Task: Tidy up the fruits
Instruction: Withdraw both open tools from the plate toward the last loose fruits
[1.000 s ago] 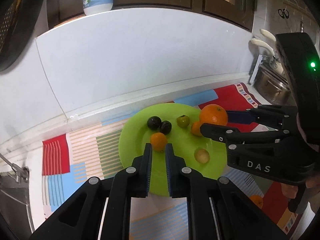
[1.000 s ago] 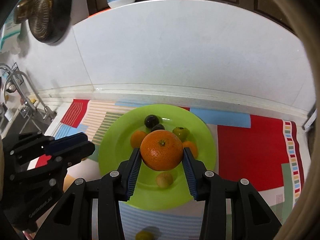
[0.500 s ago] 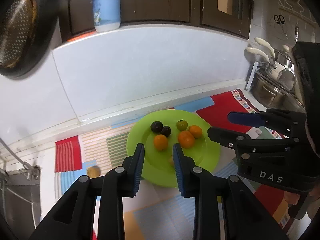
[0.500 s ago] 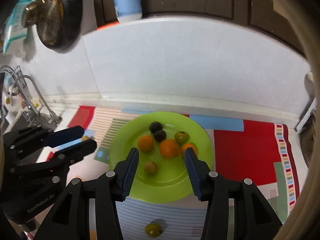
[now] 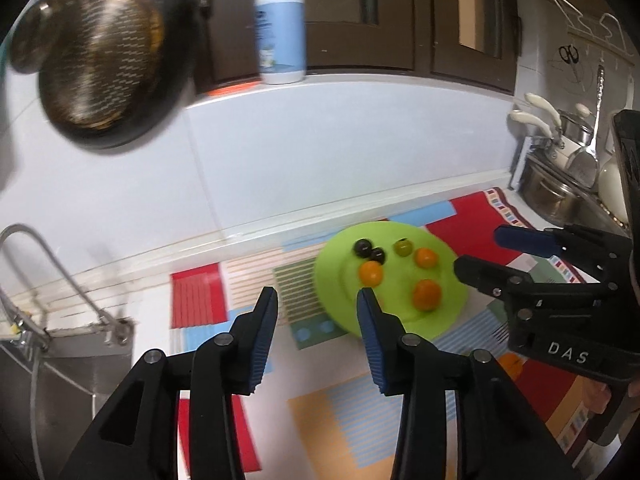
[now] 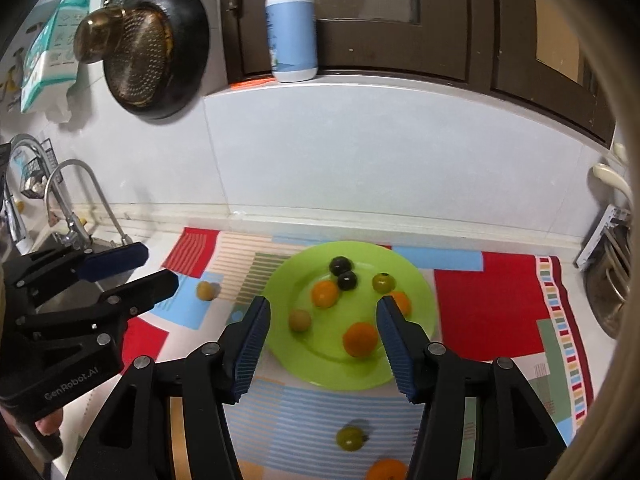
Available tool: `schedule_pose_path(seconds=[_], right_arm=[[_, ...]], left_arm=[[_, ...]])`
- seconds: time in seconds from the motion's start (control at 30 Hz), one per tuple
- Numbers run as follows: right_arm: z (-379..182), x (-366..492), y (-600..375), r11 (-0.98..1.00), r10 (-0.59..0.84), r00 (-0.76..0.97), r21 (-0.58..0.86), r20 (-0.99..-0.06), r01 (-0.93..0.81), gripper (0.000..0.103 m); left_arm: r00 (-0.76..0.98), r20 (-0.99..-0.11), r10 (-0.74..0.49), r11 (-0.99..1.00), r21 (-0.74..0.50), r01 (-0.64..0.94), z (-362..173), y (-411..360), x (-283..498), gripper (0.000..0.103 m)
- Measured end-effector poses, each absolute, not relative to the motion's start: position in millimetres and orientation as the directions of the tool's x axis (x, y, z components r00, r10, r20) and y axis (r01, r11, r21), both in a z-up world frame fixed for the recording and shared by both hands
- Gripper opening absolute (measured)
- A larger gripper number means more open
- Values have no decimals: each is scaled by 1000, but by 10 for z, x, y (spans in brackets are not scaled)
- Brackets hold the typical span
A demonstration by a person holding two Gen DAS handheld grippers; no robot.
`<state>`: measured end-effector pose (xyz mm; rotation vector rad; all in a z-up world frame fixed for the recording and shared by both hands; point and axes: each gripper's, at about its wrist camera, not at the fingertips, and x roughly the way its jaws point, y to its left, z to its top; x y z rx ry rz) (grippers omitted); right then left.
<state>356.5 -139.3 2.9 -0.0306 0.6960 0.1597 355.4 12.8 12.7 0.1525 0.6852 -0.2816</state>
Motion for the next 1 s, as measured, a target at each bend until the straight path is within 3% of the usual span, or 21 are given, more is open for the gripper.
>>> schedule_pose_path(seconds=[0.5,0.67,1.0], right_arm=[[-278,3199,-877,981,172,749,46,-640,-186,56],[-371,3021,-880,992,117,784,39,-610,-118,56],[-452,2603,-1213,999,-10,815,20,-579,27,56]], left_arm=[[768,-616,-174,956,81,282,-151,622,3004,50],[791,-587,-173,952,106,287,-216,605,2881,50],[784,-536,-313,885,133,445,-302,166,2694,50]])
